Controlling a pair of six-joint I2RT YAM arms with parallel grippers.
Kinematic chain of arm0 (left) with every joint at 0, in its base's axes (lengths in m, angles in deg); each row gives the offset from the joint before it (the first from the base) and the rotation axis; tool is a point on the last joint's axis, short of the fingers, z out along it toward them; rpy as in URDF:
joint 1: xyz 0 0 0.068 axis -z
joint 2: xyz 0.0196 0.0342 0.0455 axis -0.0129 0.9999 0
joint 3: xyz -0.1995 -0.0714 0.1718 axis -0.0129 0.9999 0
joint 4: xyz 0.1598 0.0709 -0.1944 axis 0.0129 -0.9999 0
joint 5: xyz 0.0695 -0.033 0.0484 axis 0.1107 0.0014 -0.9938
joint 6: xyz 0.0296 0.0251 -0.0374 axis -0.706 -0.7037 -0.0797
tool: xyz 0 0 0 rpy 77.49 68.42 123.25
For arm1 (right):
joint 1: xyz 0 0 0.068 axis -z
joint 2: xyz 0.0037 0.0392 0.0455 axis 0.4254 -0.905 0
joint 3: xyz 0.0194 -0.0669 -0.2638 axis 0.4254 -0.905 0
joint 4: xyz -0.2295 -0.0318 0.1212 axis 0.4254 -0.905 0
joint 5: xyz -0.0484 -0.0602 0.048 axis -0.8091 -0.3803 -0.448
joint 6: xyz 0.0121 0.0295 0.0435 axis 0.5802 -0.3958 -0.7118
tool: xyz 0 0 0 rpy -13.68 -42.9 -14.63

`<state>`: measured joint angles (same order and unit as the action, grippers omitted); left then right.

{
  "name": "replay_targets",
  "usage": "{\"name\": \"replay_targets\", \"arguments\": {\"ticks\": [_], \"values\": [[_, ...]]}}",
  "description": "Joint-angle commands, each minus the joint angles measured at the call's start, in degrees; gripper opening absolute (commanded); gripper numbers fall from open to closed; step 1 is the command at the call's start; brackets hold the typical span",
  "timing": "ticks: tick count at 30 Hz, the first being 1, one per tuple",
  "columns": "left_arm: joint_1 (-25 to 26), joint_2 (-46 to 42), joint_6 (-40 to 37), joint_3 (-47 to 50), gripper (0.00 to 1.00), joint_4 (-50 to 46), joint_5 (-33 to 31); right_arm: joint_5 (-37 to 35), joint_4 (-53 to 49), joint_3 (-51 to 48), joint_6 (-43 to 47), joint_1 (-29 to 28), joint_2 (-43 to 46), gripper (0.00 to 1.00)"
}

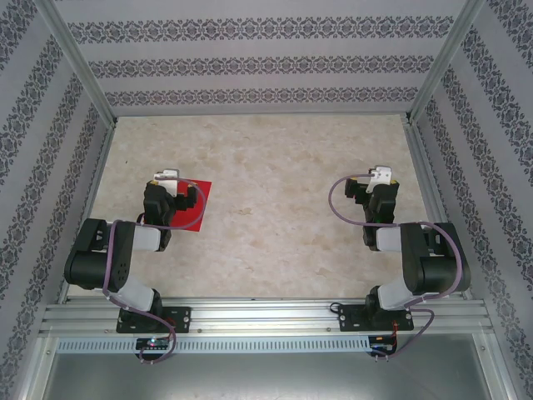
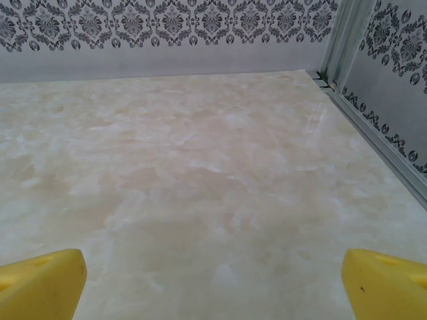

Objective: Fold a paper plane with a square sheet of paper (pick it up from the middle)
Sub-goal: Move the square sheet of paper to the center of the table.

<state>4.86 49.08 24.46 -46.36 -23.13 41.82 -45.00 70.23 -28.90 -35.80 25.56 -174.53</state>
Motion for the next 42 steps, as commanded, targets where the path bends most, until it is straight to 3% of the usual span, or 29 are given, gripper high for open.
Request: {"name": "replay_targets", "arguments": {"ticks": [1, 26, 28, 31, 34, 38, 42], "values": [[-0.69, -0.24, -0.68, -0.98, 1.00, 0.13, 0.68, 1.44, 1.45, 1.03, -0.29, -0.21, 0.84, 0.98], [-0.60, -1.84, -0.38, 0.11, 1.00, 1.06, 0.20, 2.48, 3.26, -0.41, 1.33, -0.98, 2.00, 0.98], [-0.76, -5.71, 0.36, -0.58, 1.00, -3.16, -0.70, 2.99, 0.01, 1.22, 1.28, -1.13, 3.88, 0.98], [-4.54, -12.03, 6.29, -4.67, 1.00, -17.34, 1.19, 6.79, -25.01, 10.71, -0.38, -1.24, 8.70, 0.98], [-7.53, -17.49, 11.10, -6.29, 1.00, -22.45, 3.43, 5.71, -29.09, 12.27, -1.10, -4.16, 12.54, 0.98], [-7.55, -18.92, 18.88, -20.23, 1.00, -48.68, -3.02, 3.64, -42.86, 20.34, -2.48, -10.06, 18.10, 0.98], [-7.96, -16.17, 24.82, -27.70, 1.00, -61.75, 4.92, 4.79, -56.58, 29.97, -17.86, -11.02, 18.66, 0.98]]}}
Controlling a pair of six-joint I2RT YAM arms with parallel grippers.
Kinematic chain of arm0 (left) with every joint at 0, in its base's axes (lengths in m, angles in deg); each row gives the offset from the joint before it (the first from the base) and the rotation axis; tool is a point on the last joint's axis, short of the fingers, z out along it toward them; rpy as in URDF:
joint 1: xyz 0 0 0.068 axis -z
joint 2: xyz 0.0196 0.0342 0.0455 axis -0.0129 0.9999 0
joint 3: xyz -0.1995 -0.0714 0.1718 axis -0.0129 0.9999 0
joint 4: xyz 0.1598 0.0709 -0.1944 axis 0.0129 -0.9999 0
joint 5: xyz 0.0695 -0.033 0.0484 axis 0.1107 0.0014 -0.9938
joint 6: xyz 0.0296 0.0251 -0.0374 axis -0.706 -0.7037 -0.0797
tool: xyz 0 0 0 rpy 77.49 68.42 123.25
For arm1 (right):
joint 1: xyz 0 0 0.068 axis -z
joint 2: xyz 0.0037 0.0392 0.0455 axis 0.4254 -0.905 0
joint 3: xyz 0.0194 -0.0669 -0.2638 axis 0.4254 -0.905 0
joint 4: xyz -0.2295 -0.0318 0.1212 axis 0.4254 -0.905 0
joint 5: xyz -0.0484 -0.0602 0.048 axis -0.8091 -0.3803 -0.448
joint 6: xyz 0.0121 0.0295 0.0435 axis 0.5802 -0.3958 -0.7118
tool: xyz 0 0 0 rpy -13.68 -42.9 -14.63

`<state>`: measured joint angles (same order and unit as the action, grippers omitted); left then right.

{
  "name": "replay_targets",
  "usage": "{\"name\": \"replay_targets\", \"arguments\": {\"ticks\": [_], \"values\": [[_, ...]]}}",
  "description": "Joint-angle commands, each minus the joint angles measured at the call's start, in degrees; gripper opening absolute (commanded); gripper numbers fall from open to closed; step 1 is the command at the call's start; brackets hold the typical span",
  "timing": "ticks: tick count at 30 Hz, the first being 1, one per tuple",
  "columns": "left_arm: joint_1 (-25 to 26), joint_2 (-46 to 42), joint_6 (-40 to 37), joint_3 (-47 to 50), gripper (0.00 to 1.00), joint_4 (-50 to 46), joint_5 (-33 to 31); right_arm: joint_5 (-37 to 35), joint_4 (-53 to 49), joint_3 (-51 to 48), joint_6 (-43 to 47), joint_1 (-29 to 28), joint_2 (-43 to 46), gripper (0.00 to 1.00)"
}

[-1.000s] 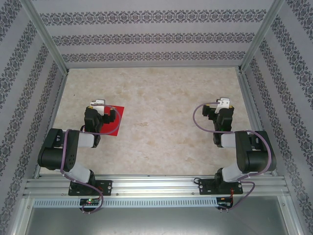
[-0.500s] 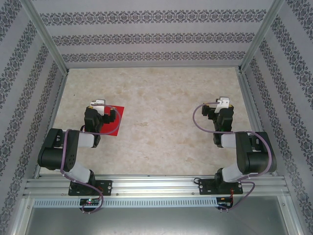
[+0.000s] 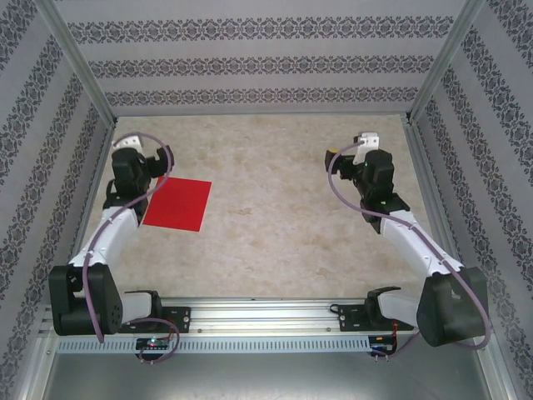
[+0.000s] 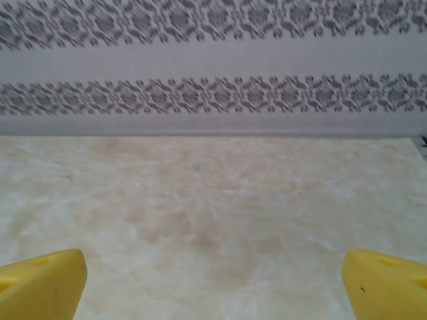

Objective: Fold a paper plane with a square sheet of paper (pick it up from the middle)
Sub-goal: Move the square sheet of paper to the center of the table.

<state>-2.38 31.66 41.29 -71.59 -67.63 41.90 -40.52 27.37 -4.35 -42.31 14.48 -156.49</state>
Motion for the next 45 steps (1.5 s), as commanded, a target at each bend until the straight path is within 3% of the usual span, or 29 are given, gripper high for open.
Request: {"name": "replay_targets", "arguments": {"ticks": [1, 2, 5, 7, 10, 17, 28, 45], "values": [[-0.82, 1.47, 8.96, -2.17, 1.00, -16.69, 7.94, 1.46, -16.20, 7.29, -16.58, 0.13, 0.28, 0.98], [-0.84, 1.79, 10.74, -1.56, 1.00, -16.16, 10.04, 3.63, -19.95, 9.53, -22.36, 0.34, -0.07, 0.98], [-0.87, 3.96, 14.51, 0.10, 1.00, -14.87, 15.89, 22.89, -18.81, 10.53, -23.17, 2.17, -2.34, 0.98], [-0.84, 6.41, 15.43, 0.46, 1.00, -13.55, 21.59, 27.53, -16.44, 10.17, -28.55, 2.28, -4.92, 0.98], [-0.64, 9.87, 15.62, 0.29, 1.00, -13.67, 24.53, 34.75, -15.16, 11.12, -30.76, 0.48, -8.64, 0.98], [1.72, 19.02, 13.81, -2.36, 1.00, -16.02, 25.76, 21.62, -21.89, 12.92, -28.09, -7.35, -10.39, 0.98], [5.08, 31.81, 9.92, -9.90, 1.00, -21.54, 27.25, 19.43, -24.02, 11.94, -29.65, -10.09, -15.82, 0.97], [14.26, 32.05, 18.94, -2.76, 1.00, -18.33, 24.38, 13.55, -24.68, 4.85, -28.50, -11.36, -12.03, 0.98]]}}
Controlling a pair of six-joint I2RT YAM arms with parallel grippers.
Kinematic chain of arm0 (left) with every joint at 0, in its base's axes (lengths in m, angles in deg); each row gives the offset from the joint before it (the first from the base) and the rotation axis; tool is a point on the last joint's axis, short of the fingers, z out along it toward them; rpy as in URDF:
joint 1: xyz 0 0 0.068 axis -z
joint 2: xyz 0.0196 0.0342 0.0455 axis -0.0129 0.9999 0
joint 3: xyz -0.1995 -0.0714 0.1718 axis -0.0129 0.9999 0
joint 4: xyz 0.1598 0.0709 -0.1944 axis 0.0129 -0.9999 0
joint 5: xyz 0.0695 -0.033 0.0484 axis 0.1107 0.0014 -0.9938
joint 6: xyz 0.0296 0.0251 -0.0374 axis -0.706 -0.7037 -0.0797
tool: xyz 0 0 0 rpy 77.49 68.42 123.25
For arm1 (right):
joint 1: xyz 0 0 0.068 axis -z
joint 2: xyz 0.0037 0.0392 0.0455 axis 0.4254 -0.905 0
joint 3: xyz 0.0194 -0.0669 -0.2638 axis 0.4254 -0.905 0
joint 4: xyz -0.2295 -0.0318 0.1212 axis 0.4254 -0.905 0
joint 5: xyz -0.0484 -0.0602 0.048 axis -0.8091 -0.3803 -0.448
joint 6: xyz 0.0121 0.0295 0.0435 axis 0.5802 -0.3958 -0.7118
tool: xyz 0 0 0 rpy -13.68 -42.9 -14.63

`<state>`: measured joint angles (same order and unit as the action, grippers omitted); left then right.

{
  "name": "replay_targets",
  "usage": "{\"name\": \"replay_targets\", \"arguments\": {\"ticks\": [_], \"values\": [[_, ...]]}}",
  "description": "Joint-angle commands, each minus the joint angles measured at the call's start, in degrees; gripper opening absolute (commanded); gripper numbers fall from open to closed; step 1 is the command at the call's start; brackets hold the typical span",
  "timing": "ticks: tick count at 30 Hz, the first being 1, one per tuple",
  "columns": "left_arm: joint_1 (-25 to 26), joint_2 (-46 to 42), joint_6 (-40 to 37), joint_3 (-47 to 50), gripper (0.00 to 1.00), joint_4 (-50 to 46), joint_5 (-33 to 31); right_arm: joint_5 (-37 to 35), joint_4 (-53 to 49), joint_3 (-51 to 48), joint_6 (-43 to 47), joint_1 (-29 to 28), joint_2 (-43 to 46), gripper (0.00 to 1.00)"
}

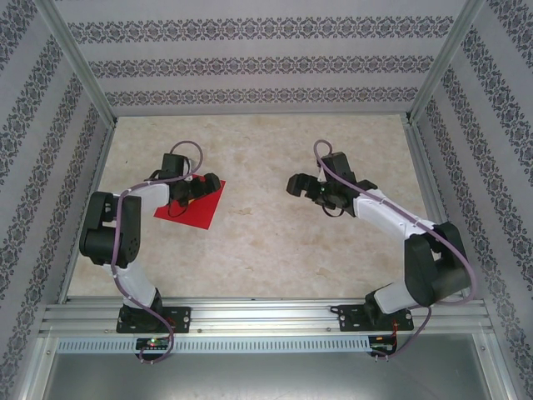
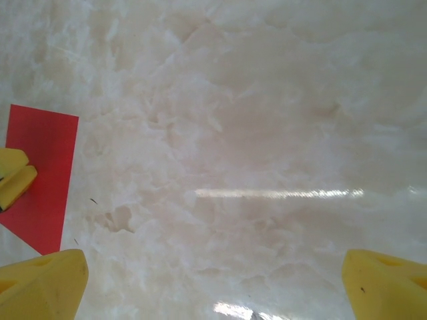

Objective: Fold a paper plane with a square sheet of paper (pick it up from the middle)
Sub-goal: Move the square sheet of paper to the center of the table.

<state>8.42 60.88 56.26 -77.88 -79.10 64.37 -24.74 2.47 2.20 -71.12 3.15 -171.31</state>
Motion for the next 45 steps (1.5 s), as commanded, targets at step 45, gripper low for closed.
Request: {"name": "replay_targets", "arguments": {"ticks": [45], "values": [[5.02, -38.61, 10.33, 11.65, 1.00, -18.79, -16.55, -1.55, 16.39, 1.25, -25.33, -31.06, -11.26, 0.73]]}}
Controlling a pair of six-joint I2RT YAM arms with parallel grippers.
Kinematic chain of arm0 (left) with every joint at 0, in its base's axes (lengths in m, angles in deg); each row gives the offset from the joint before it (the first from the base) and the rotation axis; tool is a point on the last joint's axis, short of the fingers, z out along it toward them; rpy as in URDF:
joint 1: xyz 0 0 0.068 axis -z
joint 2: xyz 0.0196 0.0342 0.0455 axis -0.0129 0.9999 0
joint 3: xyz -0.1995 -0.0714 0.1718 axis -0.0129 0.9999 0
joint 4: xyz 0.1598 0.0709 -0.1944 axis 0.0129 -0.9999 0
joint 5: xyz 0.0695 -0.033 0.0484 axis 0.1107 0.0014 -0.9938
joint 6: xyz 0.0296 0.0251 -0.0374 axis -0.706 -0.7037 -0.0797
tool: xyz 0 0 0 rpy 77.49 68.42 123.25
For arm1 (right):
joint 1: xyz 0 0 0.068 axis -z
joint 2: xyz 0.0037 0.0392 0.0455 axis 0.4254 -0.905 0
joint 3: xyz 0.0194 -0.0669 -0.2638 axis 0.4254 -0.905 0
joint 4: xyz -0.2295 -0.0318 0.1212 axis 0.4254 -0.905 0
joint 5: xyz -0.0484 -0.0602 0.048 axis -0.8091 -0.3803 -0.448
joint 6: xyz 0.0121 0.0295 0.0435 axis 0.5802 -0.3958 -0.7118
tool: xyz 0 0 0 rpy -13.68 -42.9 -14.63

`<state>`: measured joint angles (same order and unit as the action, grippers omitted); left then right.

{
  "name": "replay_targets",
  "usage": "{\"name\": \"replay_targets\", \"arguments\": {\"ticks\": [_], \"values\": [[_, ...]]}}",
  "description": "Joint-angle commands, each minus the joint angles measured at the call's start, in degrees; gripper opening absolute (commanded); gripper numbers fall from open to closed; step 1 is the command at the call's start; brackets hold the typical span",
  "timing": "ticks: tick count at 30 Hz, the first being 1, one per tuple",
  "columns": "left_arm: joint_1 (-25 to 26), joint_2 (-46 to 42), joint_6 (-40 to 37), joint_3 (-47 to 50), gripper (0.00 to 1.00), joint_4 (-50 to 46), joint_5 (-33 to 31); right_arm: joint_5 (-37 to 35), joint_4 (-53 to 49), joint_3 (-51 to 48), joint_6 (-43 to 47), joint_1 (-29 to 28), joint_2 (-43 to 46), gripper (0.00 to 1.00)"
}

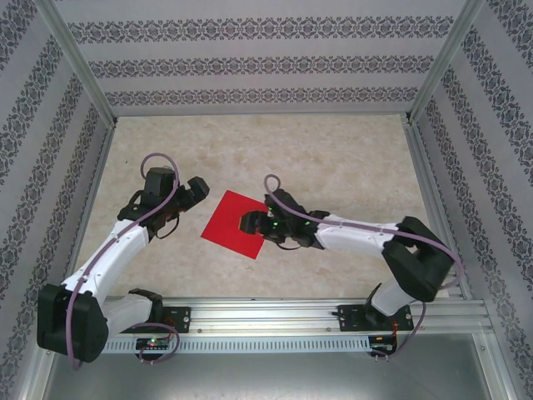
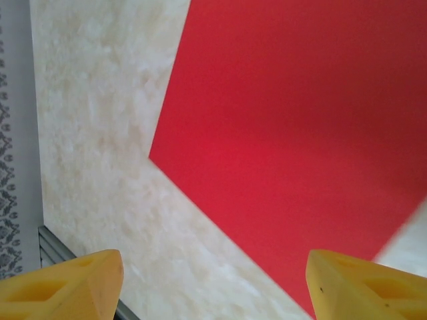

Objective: Fold a paper plane with a square sheet of paper (pick it up from the middle)
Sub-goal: Move the square sheet of paper to the center of the table.

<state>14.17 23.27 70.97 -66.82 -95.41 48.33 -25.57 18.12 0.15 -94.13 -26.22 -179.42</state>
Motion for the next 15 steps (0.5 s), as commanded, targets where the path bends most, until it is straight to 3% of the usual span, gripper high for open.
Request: {"name": "replay_targets", "arguments": {"ticks": [1, 5, 15], "values": [[-0.89, -1.08, -4.76, 0.61, 1.00, -2.50, -0.51, -0.04, 0.53, 4.60, -2.60, -2.18, -4.96, 0.73], [-1.22, -1.02, -5.36, 1.67, 1.00, -2.06, 0.26, 0.30, -4.60, 7.90, -1.99, -2.56, -9.46, 0.72], [-1.23, -3.90, -9.64, 3.78, 1.00, 2.85, 4.85, -0.67, -14.26, 3.61, 5.15, -0.04, -9.59, 0.72]]}}
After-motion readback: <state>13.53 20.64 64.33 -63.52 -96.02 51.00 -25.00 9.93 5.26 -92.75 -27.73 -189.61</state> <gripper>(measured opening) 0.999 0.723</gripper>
